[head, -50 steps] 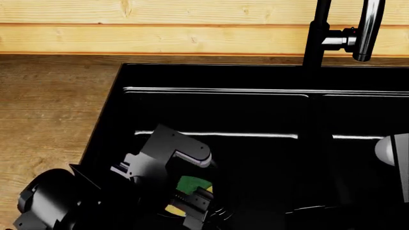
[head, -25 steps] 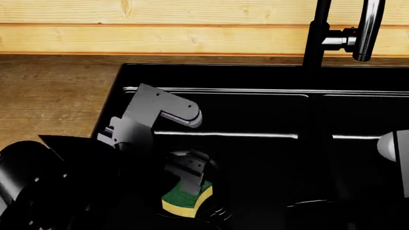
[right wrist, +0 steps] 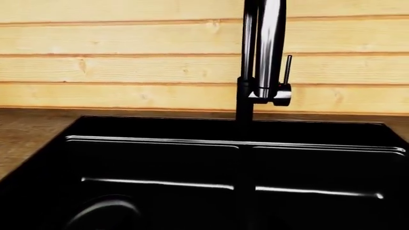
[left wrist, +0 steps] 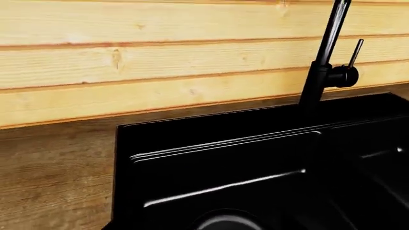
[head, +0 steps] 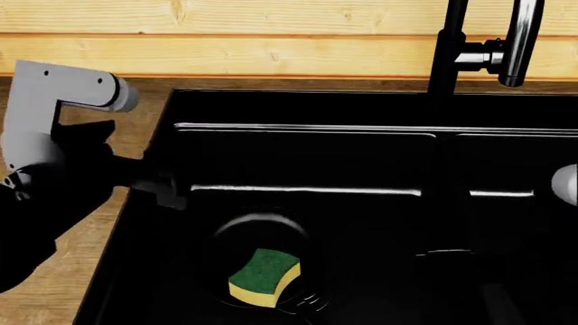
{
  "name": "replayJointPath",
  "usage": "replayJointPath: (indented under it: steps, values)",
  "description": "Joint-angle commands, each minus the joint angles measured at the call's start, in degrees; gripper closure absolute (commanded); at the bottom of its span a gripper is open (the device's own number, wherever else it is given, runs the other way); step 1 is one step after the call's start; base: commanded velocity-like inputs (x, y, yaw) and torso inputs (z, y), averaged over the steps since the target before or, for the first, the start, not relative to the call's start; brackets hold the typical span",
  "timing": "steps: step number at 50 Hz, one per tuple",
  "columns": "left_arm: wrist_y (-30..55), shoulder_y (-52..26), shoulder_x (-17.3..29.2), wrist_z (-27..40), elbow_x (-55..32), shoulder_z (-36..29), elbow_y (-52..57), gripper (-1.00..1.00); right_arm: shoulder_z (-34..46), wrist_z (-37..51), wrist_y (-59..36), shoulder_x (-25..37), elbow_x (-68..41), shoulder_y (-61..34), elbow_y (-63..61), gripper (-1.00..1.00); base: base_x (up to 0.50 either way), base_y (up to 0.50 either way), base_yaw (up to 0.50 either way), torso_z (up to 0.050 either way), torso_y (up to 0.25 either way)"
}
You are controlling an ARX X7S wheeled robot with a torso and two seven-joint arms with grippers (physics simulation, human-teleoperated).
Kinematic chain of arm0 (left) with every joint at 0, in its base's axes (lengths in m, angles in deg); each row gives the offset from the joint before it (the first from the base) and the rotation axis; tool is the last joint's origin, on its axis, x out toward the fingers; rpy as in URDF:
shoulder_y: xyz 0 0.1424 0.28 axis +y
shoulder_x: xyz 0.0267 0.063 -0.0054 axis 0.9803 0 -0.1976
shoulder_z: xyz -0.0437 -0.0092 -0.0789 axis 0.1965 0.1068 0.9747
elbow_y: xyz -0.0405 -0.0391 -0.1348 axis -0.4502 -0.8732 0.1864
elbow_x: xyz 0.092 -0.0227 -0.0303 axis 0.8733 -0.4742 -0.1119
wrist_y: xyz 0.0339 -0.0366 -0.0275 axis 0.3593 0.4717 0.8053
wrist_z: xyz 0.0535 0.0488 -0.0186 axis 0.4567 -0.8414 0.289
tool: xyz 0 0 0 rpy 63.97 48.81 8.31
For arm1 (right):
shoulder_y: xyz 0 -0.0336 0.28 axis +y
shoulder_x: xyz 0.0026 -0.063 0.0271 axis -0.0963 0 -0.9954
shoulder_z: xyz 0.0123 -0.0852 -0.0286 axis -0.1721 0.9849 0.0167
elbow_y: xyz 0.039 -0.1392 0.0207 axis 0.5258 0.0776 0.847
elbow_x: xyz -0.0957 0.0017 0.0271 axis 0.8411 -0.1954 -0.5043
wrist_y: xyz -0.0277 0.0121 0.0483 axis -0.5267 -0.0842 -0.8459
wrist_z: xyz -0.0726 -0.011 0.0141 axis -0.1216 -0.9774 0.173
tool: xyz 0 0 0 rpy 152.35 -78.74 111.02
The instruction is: Pick the pan and sponge and place them into the sink. Then turn on the water.
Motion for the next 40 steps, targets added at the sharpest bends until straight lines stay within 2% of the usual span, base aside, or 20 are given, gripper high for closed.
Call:
replayJointPath:
  steps: [1, 10, 16, 26, 40]
  values:
    - [1.1, 5.9, 7.6, 5.3, -7.5, 9.7, 8.2, -1.0, 1.6, -1.3, -0.2, -1.1, 3.7, -2.5, 1.6, -1.0, 0.0, 0.0, 0.0, 0.0, 0.0]
    - [2.1, 6.9, 10.0, 8.3, -10.7, 13.1, 10.8, -1.0, 2.3, -1.9, -0.2, -0.9, 6.0, -2.5, 1.8, -1.0, 0.0, 0.0, 0.0, 0.0, 0.0]
    - [1.1, 12.3, 12.0, 10.4, -11.9, 15.7, 15.3, -1.0, 2.3, -1.9, -0.3, -0.1, 6.8, -2.8, 1.1, -1.0, 0.0, 0.0, 0.0, 0.0, 0.0]
    - [0.0, 14.9, 12.1, 11.1, -11.6, 16.2, 16.1, -1.0, 2.0, -1.0, -0.3, 0.0, 6.1, -2.3, 0.9, -1.0, 0.0, -0.02, 0.0, 0.0, 0.0]
    - [0.4, 15.0, 11.9, 12.7, -14.0, 17.0, 15.9, -1.0, 2.3, -1.0, -0.7, 0.1, 5.4, -1.7, 0.2, -1.0, 0.0, -0.33, 0.0, 0.0, 0.0]
